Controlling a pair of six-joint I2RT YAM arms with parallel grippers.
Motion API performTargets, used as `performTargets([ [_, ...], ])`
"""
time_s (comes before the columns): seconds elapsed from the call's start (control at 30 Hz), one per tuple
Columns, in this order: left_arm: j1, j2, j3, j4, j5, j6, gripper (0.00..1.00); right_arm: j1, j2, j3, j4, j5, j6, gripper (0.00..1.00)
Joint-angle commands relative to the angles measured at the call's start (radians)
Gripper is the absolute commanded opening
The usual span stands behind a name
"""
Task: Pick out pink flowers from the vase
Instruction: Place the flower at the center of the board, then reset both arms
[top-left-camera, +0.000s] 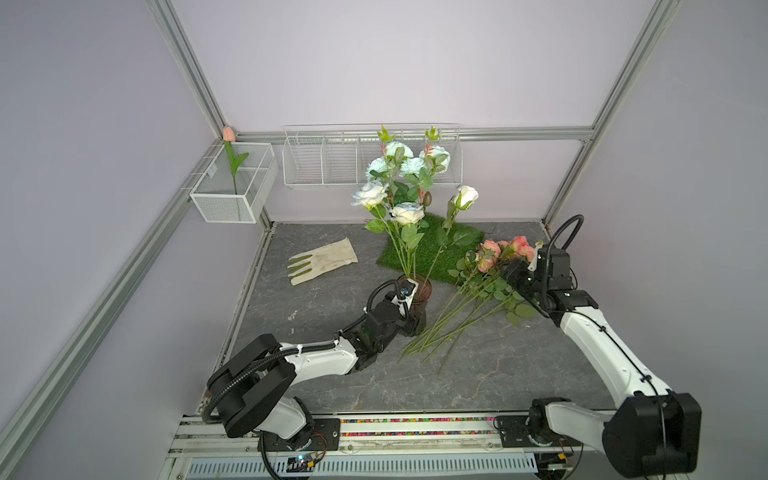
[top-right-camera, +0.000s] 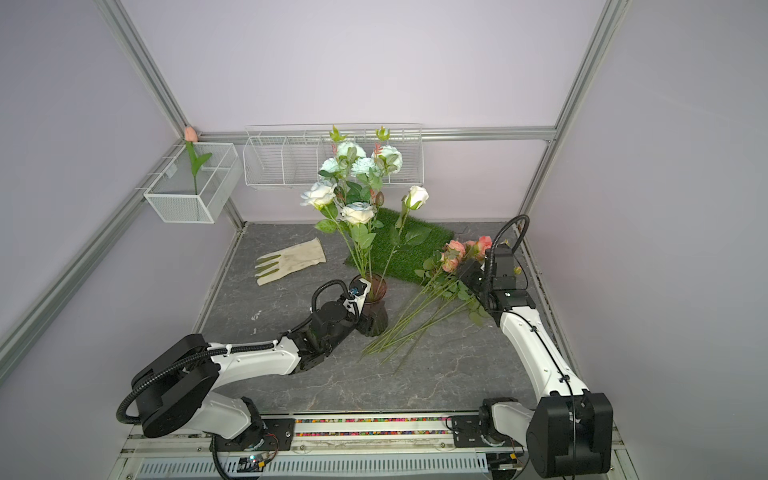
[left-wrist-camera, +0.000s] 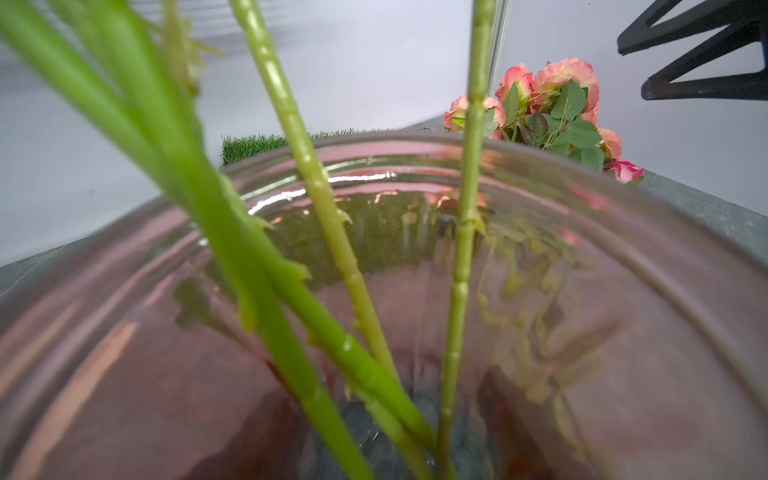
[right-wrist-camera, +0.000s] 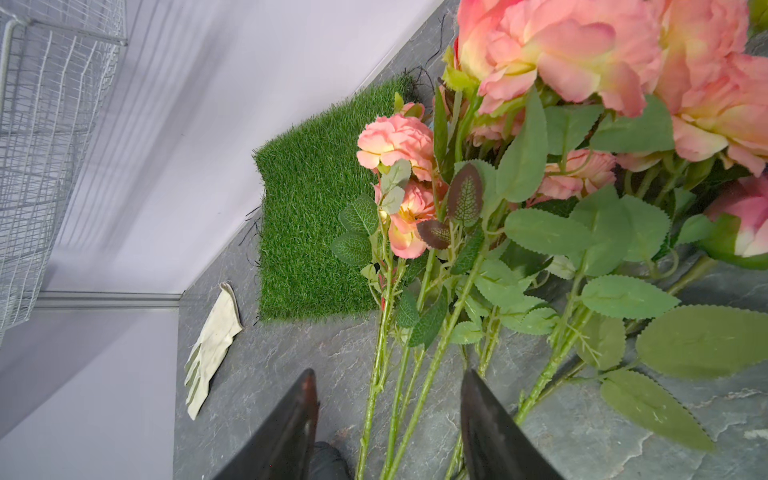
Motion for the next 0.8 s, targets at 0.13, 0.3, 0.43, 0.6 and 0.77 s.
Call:
performTargets([
  [0.13,0.003,-0.036,-0.034,-0.254,-0.032,0.034,0.67,0.001,0.015,-0.012,0.053,-0.028,-0.002,0.57],
  [0.3,0.003,-0.066,-0.012,-0.310,-0.028,0.045,0.72,0.002,0.028,-0.013,0.071,-0.053,-0.003,0.58],
  [0.43,0.003,-0.077,-0.007,-0.326,-0.025,0.045,0.77,0.003,0.034,-0.013,0.075,-0.062,-0.001,0.58],
  [0.6,0.003,-0.083,-0.001,-0.343,-0.021,0.040,0.93,0.003,0.033,-0.012,0.080,-0.065,-0.006,0.58],
  [0.77,0.003,-0.109,0.015,-0.364,-0.025,0.050,0.99,0.003,0.035,-0.013,0.088,-0.078,-0.007,0.60],
])
